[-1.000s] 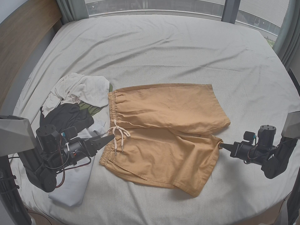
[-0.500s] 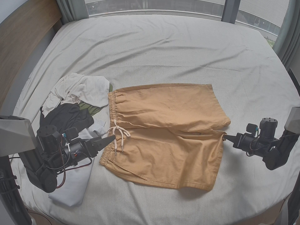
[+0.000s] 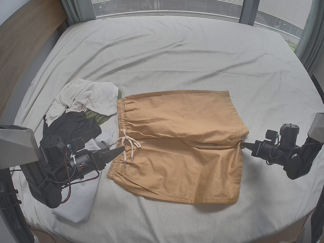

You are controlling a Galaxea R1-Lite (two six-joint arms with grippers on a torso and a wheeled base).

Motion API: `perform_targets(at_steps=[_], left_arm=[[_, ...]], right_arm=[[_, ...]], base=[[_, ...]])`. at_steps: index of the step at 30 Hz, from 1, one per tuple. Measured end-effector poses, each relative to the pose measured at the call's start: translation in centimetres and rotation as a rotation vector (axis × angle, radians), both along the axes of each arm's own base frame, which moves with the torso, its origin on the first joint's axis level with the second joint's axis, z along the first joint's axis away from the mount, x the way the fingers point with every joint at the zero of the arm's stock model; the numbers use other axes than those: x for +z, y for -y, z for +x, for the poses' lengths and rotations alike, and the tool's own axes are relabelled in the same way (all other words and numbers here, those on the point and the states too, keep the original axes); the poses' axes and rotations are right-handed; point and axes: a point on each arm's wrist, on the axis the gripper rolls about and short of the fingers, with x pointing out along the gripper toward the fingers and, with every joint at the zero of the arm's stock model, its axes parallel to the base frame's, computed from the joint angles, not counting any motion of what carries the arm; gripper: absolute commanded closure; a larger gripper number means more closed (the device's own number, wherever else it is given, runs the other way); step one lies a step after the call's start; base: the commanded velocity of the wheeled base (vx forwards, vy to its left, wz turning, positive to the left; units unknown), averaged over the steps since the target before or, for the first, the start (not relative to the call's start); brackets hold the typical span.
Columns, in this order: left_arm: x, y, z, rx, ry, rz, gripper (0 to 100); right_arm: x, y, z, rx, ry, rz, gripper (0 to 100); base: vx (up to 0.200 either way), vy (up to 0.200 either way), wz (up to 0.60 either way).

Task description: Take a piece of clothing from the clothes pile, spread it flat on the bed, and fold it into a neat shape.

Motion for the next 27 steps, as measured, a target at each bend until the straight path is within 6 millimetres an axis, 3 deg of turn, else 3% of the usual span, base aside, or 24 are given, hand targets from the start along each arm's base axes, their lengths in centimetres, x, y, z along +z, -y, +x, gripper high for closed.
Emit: perform_targets(at_steps=[6,11,23,27], left_arm=[[0.0,0.0,0.0,0.001,0.001,0.000,0],[0.0,0.0,0.0,0.001,0.001,0.000,0],[0.0,0.0,-0.2,-0.001,0.004,0.009,0],[0.0,0.0,-0.3,-0.003,0.005,0.012,0]], right_arm=[[0.7,0.5,-0.1,-0.024,0.022,-0.008,0],[1.3,0.9,-1.4,-0.038,0.023,-0.014,0],[-1.2,-0.5,-8.7,0.019,-0.199,-0.024,0],[-2.1,-1.2,-10.2,0.056,-0.262,-0.027,0]], base=[[0.000,0.000,0.00],[0.000,0.000,0.00],[0.000,0.000,0.00],[0.000,0.000,0.00]])
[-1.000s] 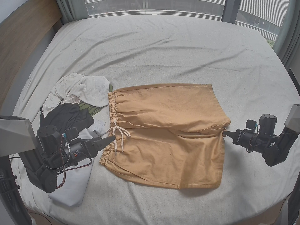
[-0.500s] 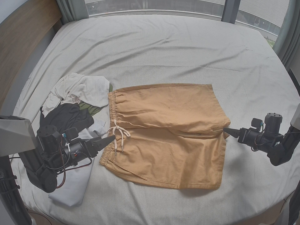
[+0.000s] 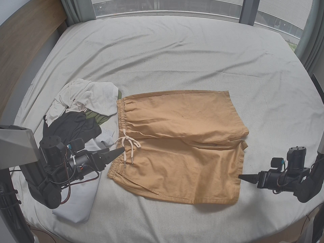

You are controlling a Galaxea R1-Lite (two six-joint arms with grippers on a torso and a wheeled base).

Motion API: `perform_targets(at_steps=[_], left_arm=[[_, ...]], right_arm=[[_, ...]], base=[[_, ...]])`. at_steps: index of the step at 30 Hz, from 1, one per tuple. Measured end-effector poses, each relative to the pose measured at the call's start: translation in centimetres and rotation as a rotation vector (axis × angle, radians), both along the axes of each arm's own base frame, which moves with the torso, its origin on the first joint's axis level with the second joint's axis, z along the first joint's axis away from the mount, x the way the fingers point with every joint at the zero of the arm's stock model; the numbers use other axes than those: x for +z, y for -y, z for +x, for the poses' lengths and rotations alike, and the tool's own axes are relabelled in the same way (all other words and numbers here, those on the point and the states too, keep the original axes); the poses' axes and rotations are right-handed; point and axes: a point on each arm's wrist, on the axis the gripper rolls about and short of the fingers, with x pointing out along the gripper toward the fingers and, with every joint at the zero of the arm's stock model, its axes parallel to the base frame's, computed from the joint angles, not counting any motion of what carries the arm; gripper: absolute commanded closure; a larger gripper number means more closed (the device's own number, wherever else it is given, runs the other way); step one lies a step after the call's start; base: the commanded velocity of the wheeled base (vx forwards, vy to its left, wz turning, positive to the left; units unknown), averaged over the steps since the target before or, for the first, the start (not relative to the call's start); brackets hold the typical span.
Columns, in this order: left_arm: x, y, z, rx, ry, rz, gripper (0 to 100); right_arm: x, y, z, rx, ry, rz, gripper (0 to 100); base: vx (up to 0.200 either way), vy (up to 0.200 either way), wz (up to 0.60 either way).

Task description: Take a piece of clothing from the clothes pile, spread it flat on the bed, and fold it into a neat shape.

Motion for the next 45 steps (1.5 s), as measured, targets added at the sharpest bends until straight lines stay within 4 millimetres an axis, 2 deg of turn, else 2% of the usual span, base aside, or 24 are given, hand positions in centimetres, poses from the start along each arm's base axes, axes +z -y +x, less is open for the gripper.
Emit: perform_targets(at_steps=[12,25,26,38,45], left_arm=[[0.0,0.0,0.0,0.002,-0.001,0.001,0],[-0.1,0.0,0.0,0.001,-0.001,0.001,0],[-0.1,-0.1,0.0,0.002,-0.001,0.001,0],[0.0,-0.1,0.1,0.005,0.002,0.001,0],[-0.5,-0.3,0.0,0.009,-0.016,0.005,0]], right_arm=[[-2.2,-1.0,-2.1,0.051,-0.152,-0.006,0],[-3.3,-2.0,-1.7,0.068,-0.200,0.004,0],[-3.3,-2.0,-1.6,0.069,-0.202,0.005,100],[-3.6,-2.8,-1.2,0.056,-0.238,0.045,100],[-3.3,-2.4,-1.5,0.040,-0.231,0.042,100]], base=[[0.000,0.000,0.00],[0.000,0.000,0.00],[0.000,0.000,0.00],[0.000,0.000,0.00],[0.000,0.000,0.00]])
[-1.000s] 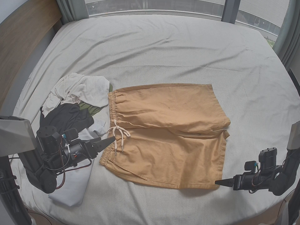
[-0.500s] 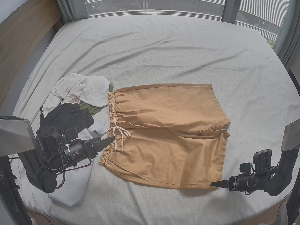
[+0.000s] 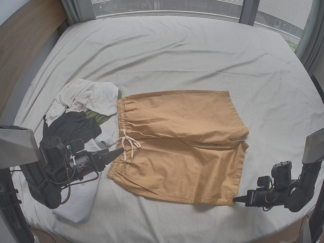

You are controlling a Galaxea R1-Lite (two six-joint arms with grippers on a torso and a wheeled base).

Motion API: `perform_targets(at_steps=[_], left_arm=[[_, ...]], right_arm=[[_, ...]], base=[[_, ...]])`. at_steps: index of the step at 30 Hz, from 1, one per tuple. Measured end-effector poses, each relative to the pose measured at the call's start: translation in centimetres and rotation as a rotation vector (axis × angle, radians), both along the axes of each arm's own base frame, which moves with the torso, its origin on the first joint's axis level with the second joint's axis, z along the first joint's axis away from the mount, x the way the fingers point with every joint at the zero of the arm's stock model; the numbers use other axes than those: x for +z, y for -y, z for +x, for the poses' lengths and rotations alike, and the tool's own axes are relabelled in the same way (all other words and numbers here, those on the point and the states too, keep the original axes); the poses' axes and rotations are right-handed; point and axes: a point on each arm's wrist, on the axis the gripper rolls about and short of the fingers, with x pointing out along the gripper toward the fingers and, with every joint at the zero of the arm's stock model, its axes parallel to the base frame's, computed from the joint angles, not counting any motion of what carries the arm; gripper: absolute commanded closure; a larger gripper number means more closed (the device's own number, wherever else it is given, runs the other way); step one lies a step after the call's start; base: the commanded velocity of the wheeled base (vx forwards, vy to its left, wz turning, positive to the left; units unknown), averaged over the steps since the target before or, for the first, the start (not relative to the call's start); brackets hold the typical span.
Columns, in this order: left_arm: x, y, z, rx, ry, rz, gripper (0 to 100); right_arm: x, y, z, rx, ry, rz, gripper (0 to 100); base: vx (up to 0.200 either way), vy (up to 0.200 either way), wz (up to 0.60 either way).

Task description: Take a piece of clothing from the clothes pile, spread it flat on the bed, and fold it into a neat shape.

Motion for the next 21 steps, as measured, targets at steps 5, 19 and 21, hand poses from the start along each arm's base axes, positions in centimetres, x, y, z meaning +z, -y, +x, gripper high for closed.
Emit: perform_targets(at_steps=[5,19,21], left_arm=[[-1.4,-0.2,-0.6,0.002,-0.064,0.014,0],[-5.8,-1.5,-1.0,0.027,-0.198,0.088,0],[-6.0,-1.6,-1.0,0.028,-0.206,0.088,0]], right_arm=[[0.7,0.8,-0.5,-0.034,0.016,-0.011,100],[1.3,2.6,-1.7,-0.061,0.050,-0.057,100],[1.3,2.7,-1.7,-0.065,0.052,-0.057,100]], base=[[0.000,0.000,0.00],[0.000,0.000,0.00],[0.000,0.000,0.00]])
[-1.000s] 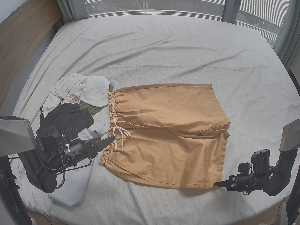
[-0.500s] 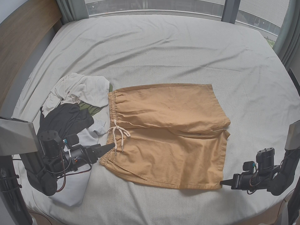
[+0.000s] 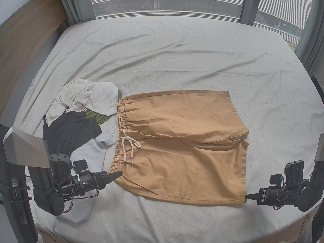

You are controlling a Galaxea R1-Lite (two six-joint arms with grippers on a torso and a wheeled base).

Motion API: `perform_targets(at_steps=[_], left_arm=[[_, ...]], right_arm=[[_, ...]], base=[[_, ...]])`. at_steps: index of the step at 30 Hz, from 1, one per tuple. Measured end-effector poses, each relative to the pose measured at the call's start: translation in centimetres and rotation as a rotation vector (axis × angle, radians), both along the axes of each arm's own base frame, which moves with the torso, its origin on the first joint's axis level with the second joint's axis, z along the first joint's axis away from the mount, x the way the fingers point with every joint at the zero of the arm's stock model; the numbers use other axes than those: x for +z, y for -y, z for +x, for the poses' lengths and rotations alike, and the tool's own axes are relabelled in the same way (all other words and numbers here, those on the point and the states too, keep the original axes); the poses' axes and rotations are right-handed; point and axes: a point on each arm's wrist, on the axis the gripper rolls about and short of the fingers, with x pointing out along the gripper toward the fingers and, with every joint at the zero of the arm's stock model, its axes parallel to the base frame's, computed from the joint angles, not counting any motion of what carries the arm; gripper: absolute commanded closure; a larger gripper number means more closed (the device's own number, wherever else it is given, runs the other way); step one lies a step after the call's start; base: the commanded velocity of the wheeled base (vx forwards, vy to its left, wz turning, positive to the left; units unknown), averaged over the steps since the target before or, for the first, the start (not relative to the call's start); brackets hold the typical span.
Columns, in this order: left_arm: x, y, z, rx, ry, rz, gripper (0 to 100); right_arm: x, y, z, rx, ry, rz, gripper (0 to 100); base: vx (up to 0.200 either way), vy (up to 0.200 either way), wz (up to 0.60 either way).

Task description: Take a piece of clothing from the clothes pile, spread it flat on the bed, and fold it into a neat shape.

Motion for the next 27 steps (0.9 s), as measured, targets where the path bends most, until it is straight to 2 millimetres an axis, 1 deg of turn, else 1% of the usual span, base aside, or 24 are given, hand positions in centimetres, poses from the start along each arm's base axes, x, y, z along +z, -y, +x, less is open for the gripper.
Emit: perform_targets(at_steps=[10,11,22,27], left_arm=[[-0.37,0.08,0.01,0.000,-0.014,-0.001,0],[-0.40,0.09,0.06,0.000,-0.014,-0.001,100],[-0.80,0.41,0.16,-0.013,-0.026,-0.003,100],[-0.38,0.40,-0.64,-0.025,-0.036,-0.007,100]], right_arm=[[0.06,-0.09,0.05,0.003,0.009,0.001,100],[0.06,-0.09,0.05,0.003,0.009,0.000,100],[-0.06,0.05,-0.42,0.007,-0.003,-0.010,100],[-0.10,0.12,-0.63,0.015,-0.003,-0.020,100]], base=[[0.000,0.000,0.00],[0.000,0.000,0.00],[0.000,0.000,0.00],[0.000,0.000,0.00]])
